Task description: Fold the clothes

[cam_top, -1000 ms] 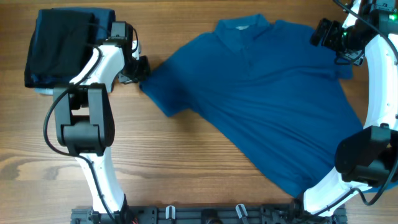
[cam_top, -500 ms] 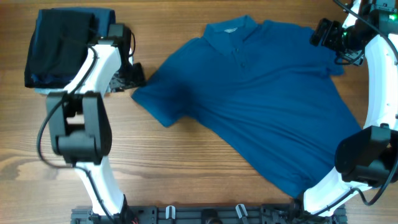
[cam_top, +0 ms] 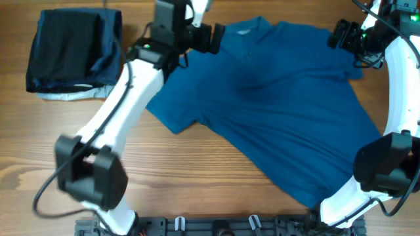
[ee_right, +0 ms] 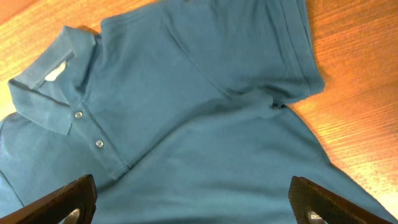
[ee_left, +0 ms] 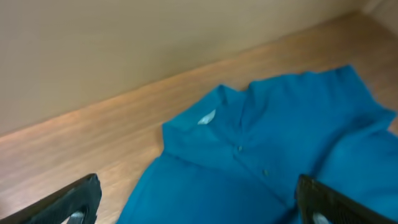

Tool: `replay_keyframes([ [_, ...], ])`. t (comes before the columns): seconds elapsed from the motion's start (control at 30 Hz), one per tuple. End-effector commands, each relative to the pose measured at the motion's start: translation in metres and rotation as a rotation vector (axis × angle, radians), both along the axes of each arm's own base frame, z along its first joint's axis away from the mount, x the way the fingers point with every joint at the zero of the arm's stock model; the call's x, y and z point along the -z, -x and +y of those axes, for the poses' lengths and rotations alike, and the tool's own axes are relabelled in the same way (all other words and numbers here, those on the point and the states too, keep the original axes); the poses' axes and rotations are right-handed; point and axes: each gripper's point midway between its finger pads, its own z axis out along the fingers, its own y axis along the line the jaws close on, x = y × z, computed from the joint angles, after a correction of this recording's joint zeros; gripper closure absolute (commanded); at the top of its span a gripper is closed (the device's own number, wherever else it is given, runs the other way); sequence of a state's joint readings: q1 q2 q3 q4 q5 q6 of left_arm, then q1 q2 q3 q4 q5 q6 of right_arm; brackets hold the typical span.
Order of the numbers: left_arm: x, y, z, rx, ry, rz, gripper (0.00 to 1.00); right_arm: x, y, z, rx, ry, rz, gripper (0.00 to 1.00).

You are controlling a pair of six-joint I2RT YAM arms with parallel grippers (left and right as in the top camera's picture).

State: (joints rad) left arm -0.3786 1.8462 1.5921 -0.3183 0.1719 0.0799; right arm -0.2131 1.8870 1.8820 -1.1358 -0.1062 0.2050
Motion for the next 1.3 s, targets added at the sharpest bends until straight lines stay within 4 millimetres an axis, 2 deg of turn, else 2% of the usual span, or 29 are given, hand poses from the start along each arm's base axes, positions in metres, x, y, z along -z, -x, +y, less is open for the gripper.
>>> replay_keyframes([
  [0.0, 0.080, -0.025, -0.011, 0.038, -0.058, 0.056, 0.01, -0.012, -0.001, -0.001, 0.009, 0.008, -0.031, 0.00],
  [0.03, 0.094, -0.030, -0.012, 0.049, -0.075, 0.051, 0.02, -0.012, -0.001, -0.001, 0.009, 0.008, -0.031, 0.00],
  [0.07, 0.118, -0.037, -0.011, 0.054, -0.113, 0.053, 0.04, -0.012, -0.001, -0.001, 0.009, 0.009, -0.031, 0.00],
  [0.13, 0.152, -0.048, -0.004, 0.023, -0.164, 0.063, 0.05, -0.012, -0.001, -0.001, 0.009, 0.008, -0.031, 0.00],
  [0.2, 0.175, -0.050, -0.003, 0.019, -0.172, 0.084, 0.06, -0.012, -0.001, -0.001, 0.009, 0.009, -0.031, 0.00],
  [0.33, 0.198, -0.059, 0.014, -0.022, -0.195, 0.101, 0.08, -0.012, -0.001, -0.001, 0.009, 0.009, -0.031, 0.00],
  [0.53, 0.217, -0.068, 0.041, -0.064, -0.197, 0.127, 0.09, -0.012, -0.001, -0.001, 0.009, 0.008, -0.031, 0.00],
  [0.63, 0.228, -0.067, 0.042, -0.046, -0.178, 0.145, 0.09, -0.012, -0.001, -0.001, 0.009, 0.009, -0.031, 0.00],
  [0.77, 0.229, -0.068, 0.038, -0.034, -0.166, 0.139, 0.14, -0.012, -0.001, -0.001, 0.009, 0.009, -0.031, 0.00],
  [0.87, 0.230, -0.067, 0.038, -0.034, -0.167, 0.141, 0.21, -0.012, -0.001, -0.001, 0.009, 0.009, -0.031, 0.00],
  [0.93, 0.232, -0.066, 0.037, -0.027, -0.164, 0.149, 0.39, -0.012, -0.001, -0.001, 0.009, 0.009, -0.031, 0.00],
  [1.03, 0.233, -0.064, 0.036, -0.019, -0.158, 0.156, 0.50, -0.012, -0.001, -0.001, 0.009, 0.009, -0.031, 0.00],
  [1.07, 0.233, -0.064, 0.036, -0.019, -0.159, 0.156, 0.59, -0.012, -0.001, -0.001, 0.009, 0.008, -0.031, 0.00],
  [1.1, 0.233, -0.064, 0.036, -0.019, -0.158, 0.156, 0.79, -0.012, -0.001, -0.001, 0.009, 0.009, -0.031, 0.00],
  [1.13, 0.233, -0.064, 0.036, -0.019, -0.159, 0.156, 0.89, -0.012, -0.001, -0.001, 0.009, 0.009, -0.031, 0.00],
  [1.2, 0.235, -0.066, 0.045, -0.061, -0.171, 0.163, 0.96, -0.012, -0.001, -0.001, 0.009, 0.009, -0.031, 0.00],
  [1.27, 0.238, -0.068, 0.059, -0.120, -0.194, 0.179, 0.96, -0.012, -0.001, -0.001, 0.009, 0.009, -0.031, 0.00],
])
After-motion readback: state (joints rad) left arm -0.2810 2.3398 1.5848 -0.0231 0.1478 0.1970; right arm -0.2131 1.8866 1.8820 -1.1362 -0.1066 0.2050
